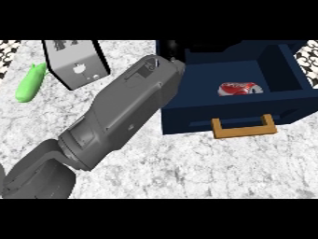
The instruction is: Pick up the can, place it into the drawer and close the drawer
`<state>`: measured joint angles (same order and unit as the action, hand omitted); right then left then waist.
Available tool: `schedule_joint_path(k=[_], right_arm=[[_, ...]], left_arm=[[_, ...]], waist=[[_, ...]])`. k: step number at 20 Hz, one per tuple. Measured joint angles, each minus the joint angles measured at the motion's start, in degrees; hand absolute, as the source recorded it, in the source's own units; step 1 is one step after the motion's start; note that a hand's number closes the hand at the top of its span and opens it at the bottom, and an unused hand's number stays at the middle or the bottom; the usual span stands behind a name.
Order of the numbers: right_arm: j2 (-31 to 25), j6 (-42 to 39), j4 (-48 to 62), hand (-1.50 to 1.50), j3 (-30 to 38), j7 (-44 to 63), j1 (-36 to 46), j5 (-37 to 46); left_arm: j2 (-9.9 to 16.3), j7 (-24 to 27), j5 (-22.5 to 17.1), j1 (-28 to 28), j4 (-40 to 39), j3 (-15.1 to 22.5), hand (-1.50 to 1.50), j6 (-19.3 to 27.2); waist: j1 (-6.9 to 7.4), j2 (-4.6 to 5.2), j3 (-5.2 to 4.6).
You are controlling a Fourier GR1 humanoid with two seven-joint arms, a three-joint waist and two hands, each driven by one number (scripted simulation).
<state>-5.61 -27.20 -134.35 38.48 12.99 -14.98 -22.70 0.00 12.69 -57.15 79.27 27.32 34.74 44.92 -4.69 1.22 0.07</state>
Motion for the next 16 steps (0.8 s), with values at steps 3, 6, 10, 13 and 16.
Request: schedule_joint_path(k=[3,6,10,13,16], right_arm=[[-0.9,-1.2,-0.6,-1.5,-1.3,-2.6,2.0,4.2],[-0.6,-1.5,-2.2,-1.5,-3.7,-4.4,3.9,10.1],[-0.4,-1.1,-4.1,-1.5,-8.7,-5.5,7.1,20.2],[0.2,-0.6,-3.5,-1.5,-13.1,-6.9,9.1,28.3],[-0.4,0.6,-0.9,-1.5,-17.1,-8.3,12.3,36.3]], left_arm=[[0.0,1.2,-1.1,0.4,0.8,0.2,-1.5,0.2],[0.0,2.3,-1.7,0.8,1.3,0.6,-1.5,0.3],[0.0,4.1,-2.3,1.2,1.3,0.4,-1.5,0.4],[0.0,3.6,-2.7,2.4,1.2,0.1,-1.5,0.8],[0.0,3.3,-3.3,2.3,1.3,-0.3,-1.5,0.7]], waist=[[0.47,-0.07,0.01],[0.98,-0.12,0.01],[2.03,-0.14,-0.02],[2.77,-0.29,-0.03],[3.36,-0.36,-0.03]])
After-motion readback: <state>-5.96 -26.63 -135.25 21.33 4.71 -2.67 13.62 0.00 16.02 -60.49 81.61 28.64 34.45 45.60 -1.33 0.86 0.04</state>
